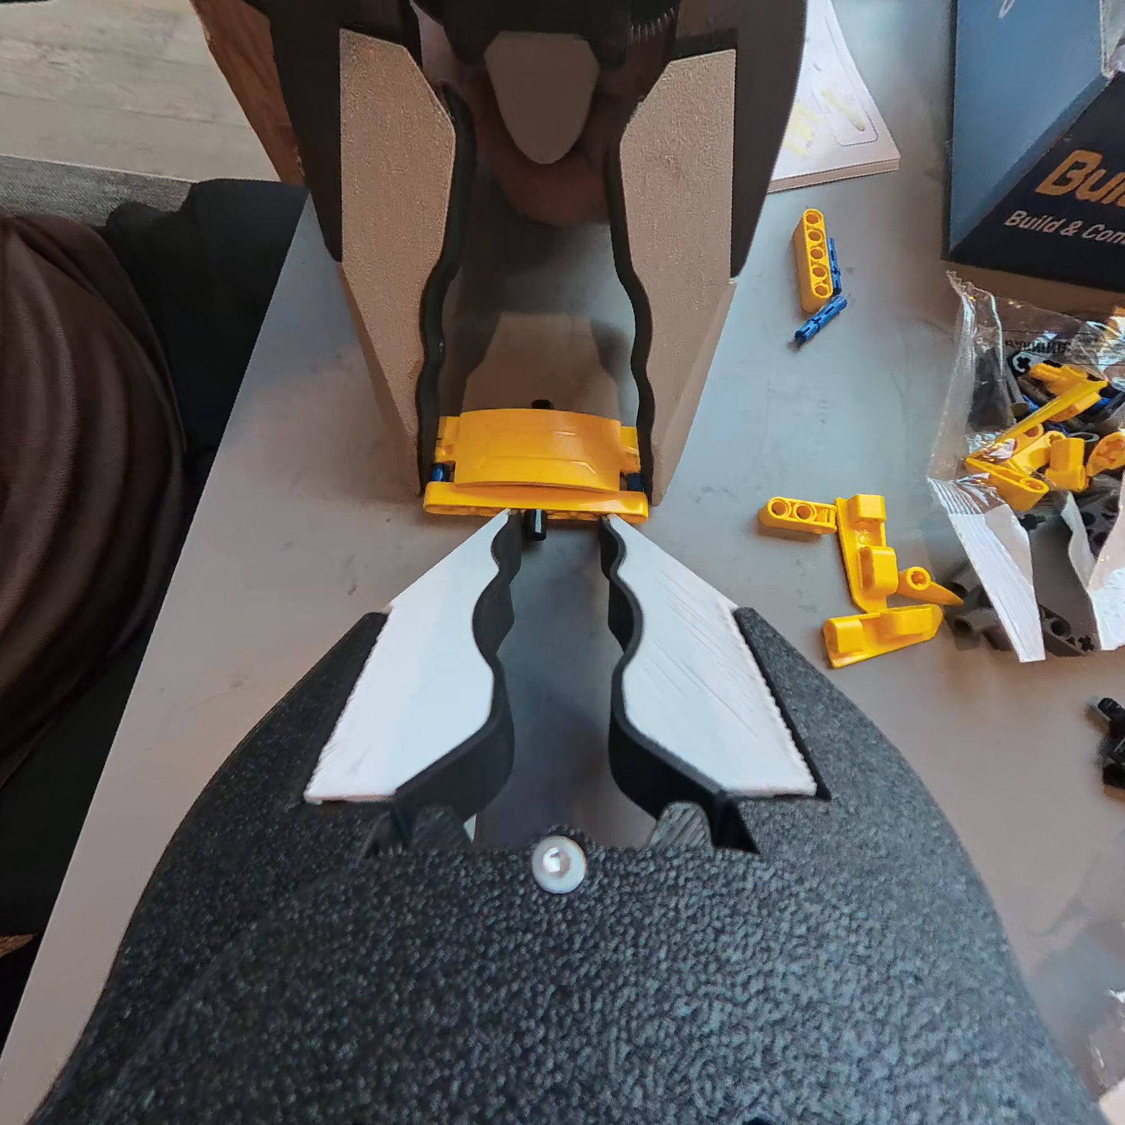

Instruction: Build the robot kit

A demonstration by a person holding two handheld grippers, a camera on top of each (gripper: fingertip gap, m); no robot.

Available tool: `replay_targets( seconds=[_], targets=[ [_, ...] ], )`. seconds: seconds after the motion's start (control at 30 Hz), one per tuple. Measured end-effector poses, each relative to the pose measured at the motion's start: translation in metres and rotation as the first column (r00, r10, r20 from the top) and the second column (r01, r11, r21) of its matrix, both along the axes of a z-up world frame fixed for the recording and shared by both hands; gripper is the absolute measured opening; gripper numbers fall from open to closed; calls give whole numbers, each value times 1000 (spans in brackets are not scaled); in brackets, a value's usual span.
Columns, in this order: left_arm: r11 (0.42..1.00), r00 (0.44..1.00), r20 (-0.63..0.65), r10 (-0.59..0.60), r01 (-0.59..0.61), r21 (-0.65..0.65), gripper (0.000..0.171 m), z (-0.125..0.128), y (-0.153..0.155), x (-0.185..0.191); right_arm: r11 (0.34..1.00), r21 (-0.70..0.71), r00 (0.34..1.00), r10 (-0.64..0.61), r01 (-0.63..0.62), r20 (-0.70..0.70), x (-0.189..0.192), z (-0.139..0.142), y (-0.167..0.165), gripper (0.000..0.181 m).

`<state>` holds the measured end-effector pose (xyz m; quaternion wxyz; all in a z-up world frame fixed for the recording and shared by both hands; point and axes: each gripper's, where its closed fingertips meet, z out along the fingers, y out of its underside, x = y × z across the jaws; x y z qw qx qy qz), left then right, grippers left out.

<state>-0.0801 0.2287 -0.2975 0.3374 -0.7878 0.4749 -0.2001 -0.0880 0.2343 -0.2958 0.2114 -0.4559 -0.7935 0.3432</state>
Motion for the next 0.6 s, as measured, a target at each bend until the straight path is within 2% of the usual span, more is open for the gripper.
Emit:
replay_targets(
  seconds=[0.23, 0.4, 0.6],
  targets=[
    [1000, 1000, -3, -5, 5, 4, 71, 1, -3, -1, 1000, -19, 1000, -2, 2, 9, 0, 0, 1, 25],
    [1000, 1000, 22, 21, -21, 2, 89, 5, -8, -7, 1000, -7, 1000, -2, 2, -1, 1, 0, 1, 26],
    [996, 996, -27, 88, -88, -21, 83, -1, -10, -15, 1000, -23, 1000, -20, 20, 12, 2, 0, 4, 38]
  ],
)
